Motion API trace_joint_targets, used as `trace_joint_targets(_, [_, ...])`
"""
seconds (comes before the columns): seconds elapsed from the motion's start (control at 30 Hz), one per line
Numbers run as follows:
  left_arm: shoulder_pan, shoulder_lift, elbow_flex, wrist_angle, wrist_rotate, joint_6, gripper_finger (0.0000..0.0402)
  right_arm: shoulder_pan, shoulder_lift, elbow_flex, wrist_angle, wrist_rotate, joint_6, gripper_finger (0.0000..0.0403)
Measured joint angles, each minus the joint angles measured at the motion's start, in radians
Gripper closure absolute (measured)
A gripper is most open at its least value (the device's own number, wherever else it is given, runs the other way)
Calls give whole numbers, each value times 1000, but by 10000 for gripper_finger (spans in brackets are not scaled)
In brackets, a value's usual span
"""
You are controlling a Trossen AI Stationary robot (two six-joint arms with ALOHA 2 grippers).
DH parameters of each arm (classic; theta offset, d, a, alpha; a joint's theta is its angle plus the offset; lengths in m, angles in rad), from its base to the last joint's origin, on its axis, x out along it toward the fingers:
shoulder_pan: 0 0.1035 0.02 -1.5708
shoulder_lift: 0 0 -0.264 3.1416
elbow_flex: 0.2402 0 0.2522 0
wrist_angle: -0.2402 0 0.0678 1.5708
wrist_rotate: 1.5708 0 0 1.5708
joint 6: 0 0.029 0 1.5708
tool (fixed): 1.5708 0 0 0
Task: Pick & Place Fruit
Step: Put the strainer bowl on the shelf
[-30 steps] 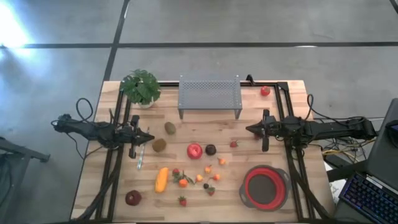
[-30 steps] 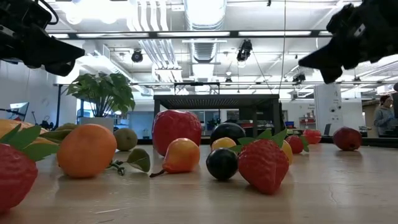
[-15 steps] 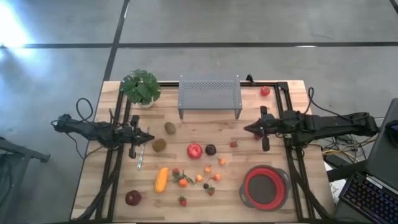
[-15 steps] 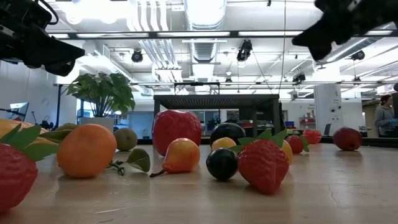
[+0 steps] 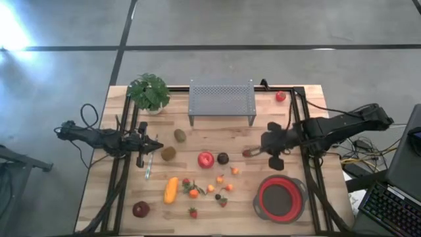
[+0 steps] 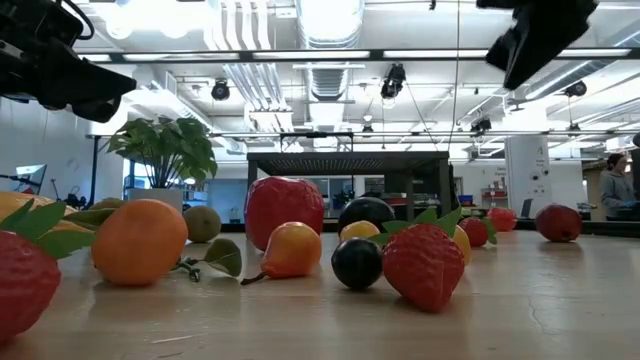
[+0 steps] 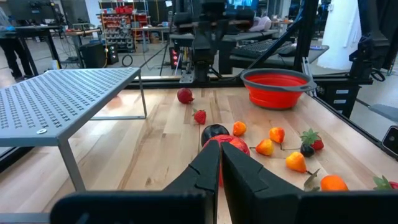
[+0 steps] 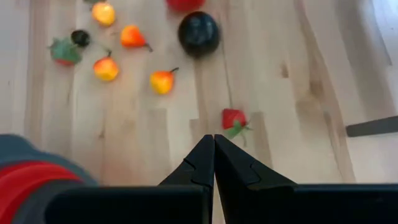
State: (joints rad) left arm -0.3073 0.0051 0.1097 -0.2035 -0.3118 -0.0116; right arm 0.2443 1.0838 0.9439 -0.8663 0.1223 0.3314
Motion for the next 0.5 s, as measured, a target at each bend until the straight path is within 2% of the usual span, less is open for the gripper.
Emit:
trace_joint_targets(0.3, [0,0,0,0,0,0,381,265,150,243,-283,90,205,394])
trace_joint_targets(0.5, [0,0,0,0,0,0,380,391,210,276,-376,129,379,384])
